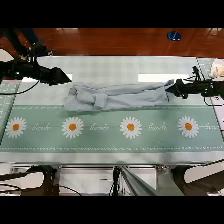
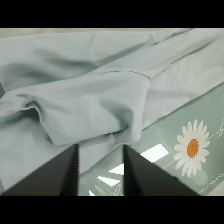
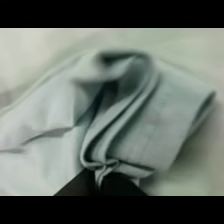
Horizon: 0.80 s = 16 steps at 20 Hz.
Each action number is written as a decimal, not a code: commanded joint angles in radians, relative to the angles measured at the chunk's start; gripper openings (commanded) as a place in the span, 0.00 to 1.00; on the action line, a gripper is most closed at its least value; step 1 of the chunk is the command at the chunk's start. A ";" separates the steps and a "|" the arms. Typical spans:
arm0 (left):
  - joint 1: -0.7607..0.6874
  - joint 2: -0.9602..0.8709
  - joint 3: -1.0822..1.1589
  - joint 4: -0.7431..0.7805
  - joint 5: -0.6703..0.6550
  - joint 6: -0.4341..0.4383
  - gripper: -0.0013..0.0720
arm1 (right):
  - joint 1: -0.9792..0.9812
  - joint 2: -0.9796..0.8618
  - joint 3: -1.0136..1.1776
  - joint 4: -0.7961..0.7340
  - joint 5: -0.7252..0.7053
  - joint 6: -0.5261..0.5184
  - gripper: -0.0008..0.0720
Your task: Fold the shirts.
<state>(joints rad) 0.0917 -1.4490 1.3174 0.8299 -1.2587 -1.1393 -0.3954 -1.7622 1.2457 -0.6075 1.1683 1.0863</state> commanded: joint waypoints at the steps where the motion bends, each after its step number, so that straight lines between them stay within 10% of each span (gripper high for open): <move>1: -0.018 0.003 0.001 -0.078 -0.013 0.001 0.39 | 0.012 0.109 0.002 0.175 0.053 -0.069 0.05; 3: -0.043 0.003 0.001 -0.189 -0.025 0.001 0.05 | 0.012 0.233 0.002 0.165 0.077 -0.040 0.05; 16: -0.674 -0.162 -0.011 -0.261 0.416 -0.193 0.05 | 0.012 0.717 0.002 -0.116 0.201 0.161 0.05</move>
<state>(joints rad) -0.4568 -1.5555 1.3067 0.5789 -0.9642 -1.2785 -0.3840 -1.1290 1.2465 -0.6586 1.3403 1.2152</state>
